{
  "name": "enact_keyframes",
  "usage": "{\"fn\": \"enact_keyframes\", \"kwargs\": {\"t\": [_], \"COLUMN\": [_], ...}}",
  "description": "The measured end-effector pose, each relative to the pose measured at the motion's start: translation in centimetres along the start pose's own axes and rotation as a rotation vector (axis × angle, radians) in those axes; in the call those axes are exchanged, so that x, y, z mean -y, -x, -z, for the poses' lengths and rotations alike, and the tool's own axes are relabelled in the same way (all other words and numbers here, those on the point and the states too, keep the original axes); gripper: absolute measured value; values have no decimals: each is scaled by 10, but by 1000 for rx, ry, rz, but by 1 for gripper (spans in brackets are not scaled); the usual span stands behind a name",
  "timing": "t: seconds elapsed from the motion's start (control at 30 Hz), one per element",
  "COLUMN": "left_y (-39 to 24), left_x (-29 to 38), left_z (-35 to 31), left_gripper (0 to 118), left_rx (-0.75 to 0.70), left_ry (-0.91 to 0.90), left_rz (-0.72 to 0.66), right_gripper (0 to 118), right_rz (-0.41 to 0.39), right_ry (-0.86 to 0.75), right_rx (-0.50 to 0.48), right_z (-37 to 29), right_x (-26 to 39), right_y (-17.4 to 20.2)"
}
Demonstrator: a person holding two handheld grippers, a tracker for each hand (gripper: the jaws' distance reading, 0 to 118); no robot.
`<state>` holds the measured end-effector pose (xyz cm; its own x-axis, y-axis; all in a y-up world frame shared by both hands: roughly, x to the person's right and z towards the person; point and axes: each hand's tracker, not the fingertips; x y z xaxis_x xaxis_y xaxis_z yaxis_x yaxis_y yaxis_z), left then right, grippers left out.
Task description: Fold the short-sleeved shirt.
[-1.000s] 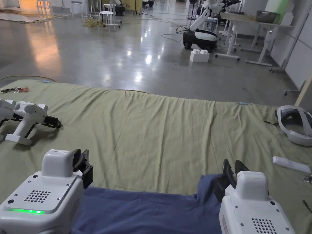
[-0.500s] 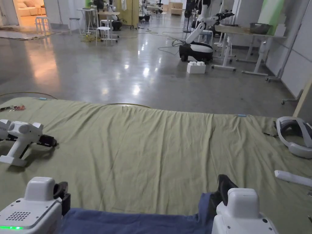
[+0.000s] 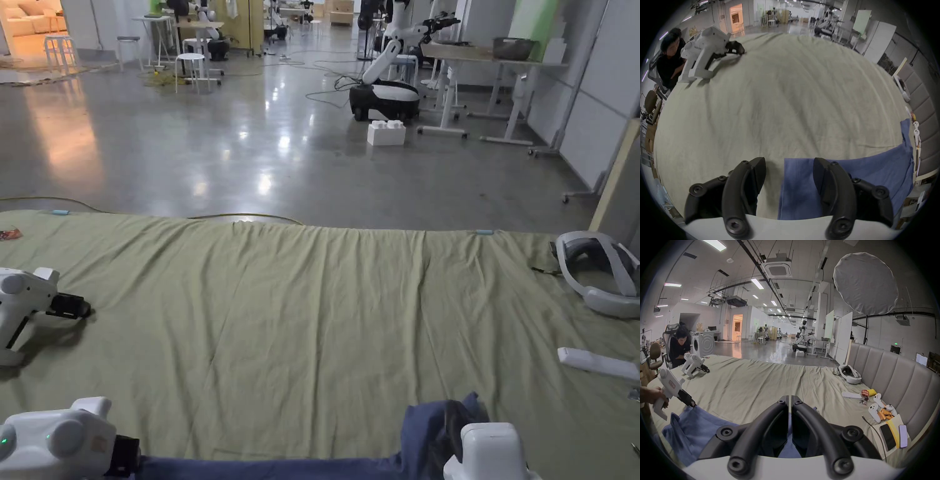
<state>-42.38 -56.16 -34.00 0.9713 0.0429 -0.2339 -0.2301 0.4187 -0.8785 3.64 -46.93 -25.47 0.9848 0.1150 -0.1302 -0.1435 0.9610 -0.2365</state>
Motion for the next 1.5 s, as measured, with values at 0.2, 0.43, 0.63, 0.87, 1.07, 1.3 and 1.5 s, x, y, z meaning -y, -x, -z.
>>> {"fn": "enact_keyframes", "kwargs": {"t": [0.2, 0.43, 0.63, 0.87, 1.07, 1.3, 1.5], "left_y": [-34, -37, -25, -19, -18, -14, -6], "left_x": [10, 16, 27, 41, 44, 43, 46], "left_z": [-3, -19, -62, -79, -70, -63, -78], "left_gripper": [56, 7, 7, 7, 7, 7, 7], "left_rx": [-94, -51, 15, 17, 11, 8, 37], "left_ry": [-31, -77, -251, -329, -320, -304, -316], "left_rz": [107, 153, 88, 55, 41, 33, 27], "right_gripper": [5, 5, 59, 65, 61, 5, 4], "right_rz": [17, 83, 126, 128, 109, 94, 176], "right_ry": [69, 245, 545, 853, 928, 871, 722], "right_rx": [22, 63, 35, -19, -36, -72, -110], "right_z": [6, 48, 129, 210, 222, 210, 158], "right_x": [14, 22, 28, 67, 85, 83, 47], "right_y": [-15, -55, -104, -127, -121, -112, -134]}}
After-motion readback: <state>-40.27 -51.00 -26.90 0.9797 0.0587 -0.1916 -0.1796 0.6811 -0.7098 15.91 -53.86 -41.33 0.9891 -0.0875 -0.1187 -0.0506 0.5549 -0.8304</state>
